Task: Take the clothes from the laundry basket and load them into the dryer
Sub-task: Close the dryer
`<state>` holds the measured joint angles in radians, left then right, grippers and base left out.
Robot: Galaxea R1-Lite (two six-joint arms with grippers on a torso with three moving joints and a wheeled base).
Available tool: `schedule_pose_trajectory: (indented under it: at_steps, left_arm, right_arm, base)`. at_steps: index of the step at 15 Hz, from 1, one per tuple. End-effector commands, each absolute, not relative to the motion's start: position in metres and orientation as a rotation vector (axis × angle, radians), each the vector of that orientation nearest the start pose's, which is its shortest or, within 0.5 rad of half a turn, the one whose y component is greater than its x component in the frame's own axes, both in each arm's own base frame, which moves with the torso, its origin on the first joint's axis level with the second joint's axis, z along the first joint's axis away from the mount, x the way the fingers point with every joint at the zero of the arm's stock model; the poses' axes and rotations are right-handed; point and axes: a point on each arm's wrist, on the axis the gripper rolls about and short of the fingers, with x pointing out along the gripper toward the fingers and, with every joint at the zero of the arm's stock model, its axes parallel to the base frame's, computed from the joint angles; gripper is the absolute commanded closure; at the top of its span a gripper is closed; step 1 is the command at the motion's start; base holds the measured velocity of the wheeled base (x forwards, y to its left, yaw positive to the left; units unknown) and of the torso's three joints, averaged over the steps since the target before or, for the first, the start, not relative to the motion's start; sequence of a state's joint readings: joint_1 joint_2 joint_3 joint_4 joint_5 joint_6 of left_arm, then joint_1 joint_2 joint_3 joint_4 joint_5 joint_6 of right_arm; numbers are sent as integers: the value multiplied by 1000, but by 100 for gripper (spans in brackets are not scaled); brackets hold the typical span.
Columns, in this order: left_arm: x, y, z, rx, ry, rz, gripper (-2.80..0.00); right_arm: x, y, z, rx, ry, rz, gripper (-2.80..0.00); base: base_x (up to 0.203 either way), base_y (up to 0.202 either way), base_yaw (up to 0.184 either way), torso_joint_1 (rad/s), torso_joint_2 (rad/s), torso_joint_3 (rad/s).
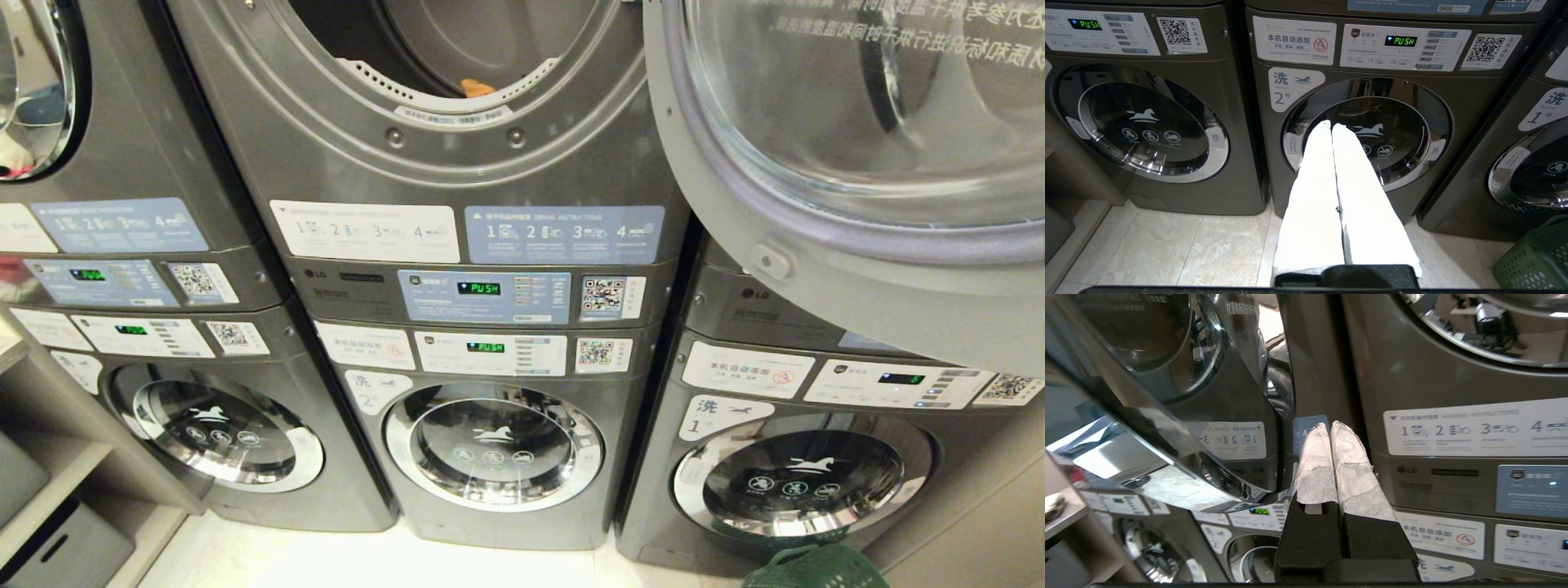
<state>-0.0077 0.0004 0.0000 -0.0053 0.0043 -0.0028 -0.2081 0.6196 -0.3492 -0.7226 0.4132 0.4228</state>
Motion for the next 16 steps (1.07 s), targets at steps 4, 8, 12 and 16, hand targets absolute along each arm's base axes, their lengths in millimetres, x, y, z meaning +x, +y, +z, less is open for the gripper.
schedule_pose_trajectory:
  at_steps: [4,8,12,16]
  left_arm:
    - [-23,0,76,-3,-8,-3,0]
    - [-23,0,76,-3,-8,-3,0]
    - [-23,0,76,-3,-9,-3,0]
    - [-23,0,76,-3,-8,-3,0]
  right_arm:
    - [30,9,247,234,-339,546,0]
    - [29,13,259,243,-349,696,0]
    - [44,18,276,270,-322,828,0]
    - [65,35,289,304,-262,1021,0]
  base:
    - [0,0,0,0,0,0]
    - [0,0,0,0,0,0]
    - [0,0,0,0,0,0]
    - [0,0,0,0,0,0]
